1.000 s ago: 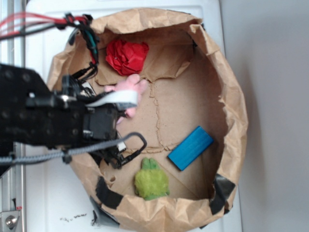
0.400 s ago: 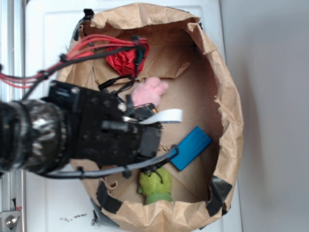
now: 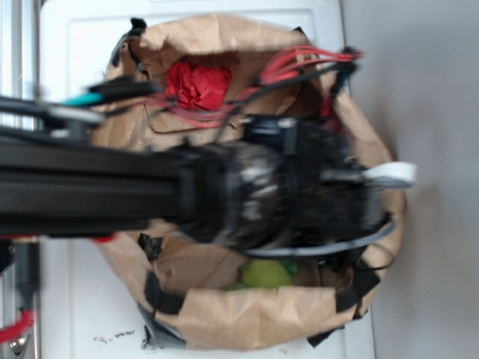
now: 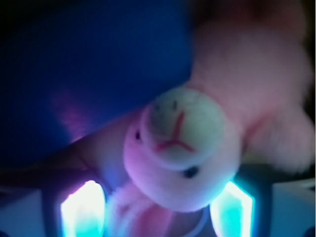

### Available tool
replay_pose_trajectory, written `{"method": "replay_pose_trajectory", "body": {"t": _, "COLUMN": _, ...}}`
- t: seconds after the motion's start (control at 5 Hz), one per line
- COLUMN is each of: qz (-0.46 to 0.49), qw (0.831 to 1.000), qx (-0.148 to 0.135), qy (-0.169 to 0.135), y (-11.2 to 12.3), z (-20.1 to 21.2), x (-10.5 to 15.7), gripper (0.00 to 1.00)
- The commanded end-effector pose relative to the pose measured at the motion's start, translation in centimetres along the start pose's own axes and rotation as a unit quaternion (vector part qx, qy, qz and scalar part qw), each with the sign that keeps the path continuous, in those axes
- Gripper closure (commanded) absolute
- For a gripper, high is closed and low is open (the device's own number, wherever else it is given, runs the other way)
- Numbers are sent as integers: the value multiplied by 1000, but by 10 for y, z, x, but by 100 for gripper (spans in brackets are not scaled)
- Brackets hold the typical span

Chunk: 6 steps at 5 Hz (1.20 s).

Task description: Grab the pink bunny.

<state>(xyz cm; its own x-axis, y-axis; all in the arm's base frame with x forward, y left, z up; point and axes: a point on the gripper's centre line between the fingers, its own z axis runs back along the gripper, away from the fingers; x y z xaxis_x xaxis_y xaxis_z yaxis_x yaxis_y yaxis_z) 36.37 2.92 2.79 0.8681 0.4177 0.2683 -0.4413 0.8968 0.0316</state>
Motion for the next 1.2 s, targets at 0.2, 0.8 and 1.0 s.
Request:
{"method": "replay_pose_trajectory", "body": {"t": 0.2, "qz": 8, "qw": 1000, "qx": -2, "qy": -16, "y": 17, "z": 1, "x": -10, "gripper": 100}}
{"method": "replay_pose_trajectory", "body": {"t": 0.8, "qz": -12, "qw": 995, "qx": -102, "qy": -19, "y": 43, "z": 97, "x": -79, "gripper": 100}}
{"method": "replay_pose_trajectory", "body": {"t": 1.0, "qz": -5, "qw": 992, "qx": -121, "qy": -19, "y": 47, "z": 118, "x": -78, "gripper": 100}}
